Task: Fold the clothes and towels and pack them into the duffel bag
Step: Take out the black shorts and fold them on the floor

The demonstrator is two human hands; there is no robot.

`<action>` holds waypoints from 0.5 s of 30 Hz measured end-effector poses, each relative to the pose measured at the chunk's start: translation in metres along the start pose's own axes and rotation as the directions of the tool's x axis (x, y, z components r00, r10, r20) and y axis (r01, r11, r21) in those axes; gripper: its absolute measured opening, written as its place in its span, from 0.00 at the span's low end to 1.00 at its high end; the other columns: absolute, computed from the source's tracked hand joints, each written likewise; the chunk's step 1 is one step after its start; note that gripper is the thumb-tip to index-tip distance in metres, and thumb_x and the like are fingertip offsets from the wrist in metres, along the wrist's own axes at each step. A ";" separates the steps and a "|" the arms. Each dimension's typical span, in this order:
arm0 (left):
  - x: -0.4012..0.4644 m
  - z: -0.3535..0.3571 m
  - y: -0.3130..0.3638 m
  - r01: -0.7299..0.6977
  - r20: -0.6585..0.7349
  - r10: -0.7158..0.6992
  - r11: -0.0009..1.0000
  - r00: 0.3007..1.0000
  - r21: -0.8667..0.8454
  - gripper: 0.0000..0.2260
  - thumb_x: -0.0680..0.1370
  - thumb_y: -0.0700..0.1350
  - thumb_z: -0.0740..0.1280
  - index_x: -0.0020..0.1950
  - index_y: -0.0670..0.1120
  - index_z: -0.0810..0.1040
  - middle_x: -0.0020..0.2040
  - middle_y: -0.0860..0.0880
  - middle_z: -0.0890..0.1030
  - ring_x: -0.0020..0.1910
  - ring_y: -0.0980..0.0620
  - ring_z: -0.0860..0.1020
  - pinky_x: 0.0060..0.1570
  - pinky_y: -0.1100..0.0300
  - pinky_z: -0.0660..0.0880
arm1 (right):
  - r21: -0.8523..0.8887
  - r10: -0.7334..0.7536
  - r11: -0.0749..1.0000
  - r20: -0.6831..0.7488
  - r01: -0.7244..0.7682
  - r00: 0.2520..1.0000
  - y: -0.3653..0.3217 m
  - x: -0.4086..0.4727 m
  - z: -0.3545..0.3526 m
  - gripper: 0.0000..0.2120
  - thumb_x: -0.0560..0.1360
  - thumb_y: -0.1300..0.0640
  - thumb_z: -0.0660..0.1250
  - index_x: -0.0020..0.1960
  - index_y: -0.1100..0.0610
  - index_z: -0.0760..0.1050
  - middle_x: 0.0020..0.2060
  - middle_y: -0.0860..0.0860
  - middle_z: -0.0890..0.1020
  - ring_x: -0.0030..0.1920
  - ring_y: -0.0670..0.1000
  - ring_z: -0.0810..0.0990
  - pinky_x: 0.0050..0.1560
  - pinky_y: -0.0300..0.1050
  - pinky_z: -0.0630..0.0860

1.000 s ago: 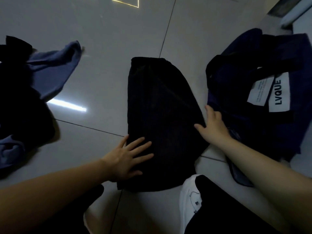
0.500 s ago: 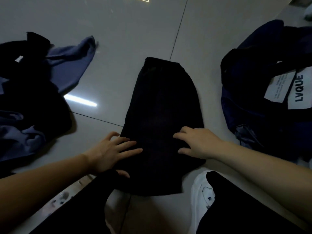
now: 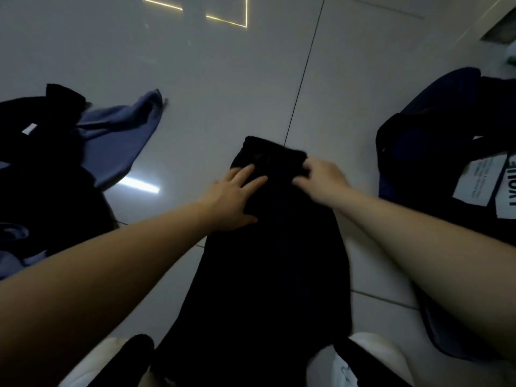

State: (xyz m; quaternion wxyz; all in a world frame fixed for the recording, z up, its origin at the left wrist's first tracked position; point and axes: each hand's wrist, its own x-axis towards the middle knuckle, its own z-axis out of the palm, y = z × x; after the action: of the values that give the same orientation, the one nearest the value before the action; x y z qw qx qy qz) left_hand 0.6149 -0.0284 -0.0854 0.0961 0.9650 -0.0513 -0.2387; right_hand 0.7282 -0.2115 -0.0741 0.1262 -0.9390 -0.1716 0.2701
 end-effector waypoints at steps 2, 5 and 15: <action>-0.004 0.015 0.005 -0.013 0.107 0.009 0.999 0.994 0.037 0.41 0.75 0.60 0.65 0.79 0.54 0.43 0.78 0.45 0.38 0.77 0.43 0.41 0.73 0.46 0.58 | -0.157 -0.289 0.941 0.089 0.300 0.953 -0.010 -0.032 0.011 0.14 0.78 0.51 0.63 0.59 0.57 0.69 0.54 0.59 0.79 0.54 0.62 0.78 0.48 0.51 0.72; -0.018 0.028 -0.002 -0.074 0.130 0.053 0.983 0.990 0.166 0.40 0.76 0.62 0.62 0.78 0.56 0.38 0.78 0.46 0.34 0.77 0.43 0.38 0.74 0.48 0.53 | -0.138 -0.388 0.912 0.020 0.387 0.922 -0.009 -0.058 0.017 0.12 0.79 0.52 0.61 0.59 0.58 0.67 0.50 0.58 0.80 0.50 0.63 0.78 0.43 0.53 0.70; -0.020 0.018 -0.003 -0.088 0.276 0.007 0.955 0.961 0.285 0.46 0.72 0.70 0.62 0.76 0.57 0.33 0.76 0.47 0.30 0.76 0.43 0.34 0.74 0.39 0.46 | -0.126 0.093 0.988 0.003 -0.092 0.996 0.040 -0.011 -0.002 0.25 0.77 0.50 0.64 0.70 0.56 0.61 0.65 0.59 0.67 0.62 0.61 0.70 0.56 0.52 0.70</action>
State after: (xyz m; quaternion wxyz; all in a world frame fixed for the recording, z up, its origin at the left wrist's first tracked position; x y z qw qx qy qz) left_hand 0.5888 -0.0253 -0.0922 -0.0507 0.9250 -0.1223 -0.3561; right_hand 0.7304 -0.2520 -0.0808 0.0534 -0.9508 -0.1450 0.2686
